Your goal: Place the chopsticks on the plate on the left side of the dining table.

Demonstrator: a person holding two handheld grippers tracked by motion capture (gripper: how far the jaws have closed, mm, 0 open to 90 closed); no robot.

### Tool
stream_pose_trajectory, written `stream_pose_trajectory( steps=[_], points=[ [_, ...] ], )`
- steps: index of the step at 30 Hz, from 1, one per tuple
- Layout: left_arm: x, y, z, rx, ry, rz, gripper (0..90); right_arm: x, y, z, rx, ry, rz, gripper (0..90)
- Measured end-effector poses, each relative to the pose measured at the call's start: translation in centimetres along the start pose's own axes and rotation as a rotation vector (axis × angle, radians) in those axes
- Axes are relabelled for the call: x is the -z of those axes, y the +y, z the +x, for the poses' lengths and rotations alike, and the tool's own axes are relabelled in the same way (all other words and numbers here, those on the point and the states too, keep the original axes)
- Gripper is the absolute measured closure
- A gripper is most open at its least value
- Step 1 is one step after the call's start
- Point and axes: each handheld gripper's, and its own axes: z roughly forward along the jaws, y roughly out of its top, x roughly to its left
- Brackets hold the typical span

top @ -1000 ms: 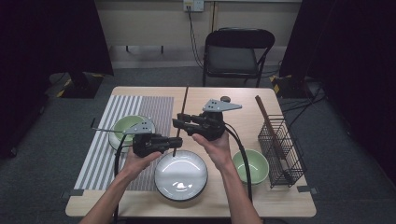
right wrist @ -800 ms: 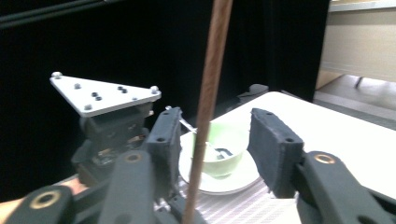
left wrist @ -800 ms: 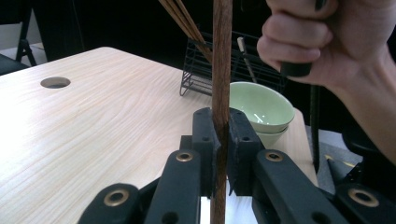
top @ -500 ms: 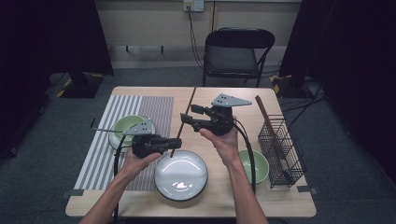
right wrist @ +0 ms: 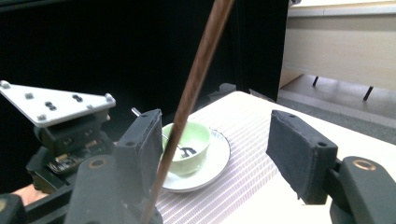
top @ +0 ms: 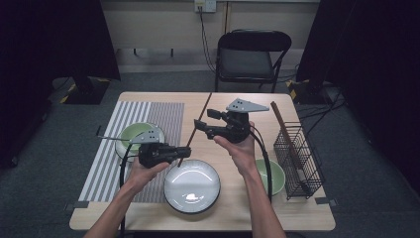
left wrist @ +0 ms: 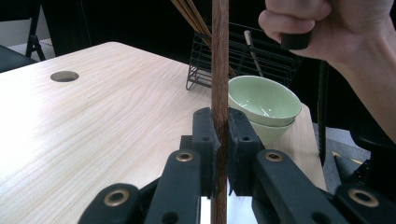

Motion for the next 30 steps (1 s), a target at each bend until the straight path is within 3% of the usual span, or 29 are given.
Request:
stream_pose_trajectory(
  steps=[9, 26, 30],
  points=[
    [-0.2, 0.0, -0.2, -0.010, -0.014, 0.007, 83.7, 0.8, 1.0, -0.7, -0.003, -0.040, -0.027, 31.4],
    [0.3, 0.1, 0.1, 0.004, -0.013, -0.011, 83.8, 1.2, 0.7, -1.5, -0.019, -0.066, -0.026, 30.2],
    [0.4, 0.1, 0.1, 0.003, -0.012, -0.013, 83.7, 1.4, 0.5, -1.7, -0.010, -0.091, -0.038, 30.3]
  ],
)
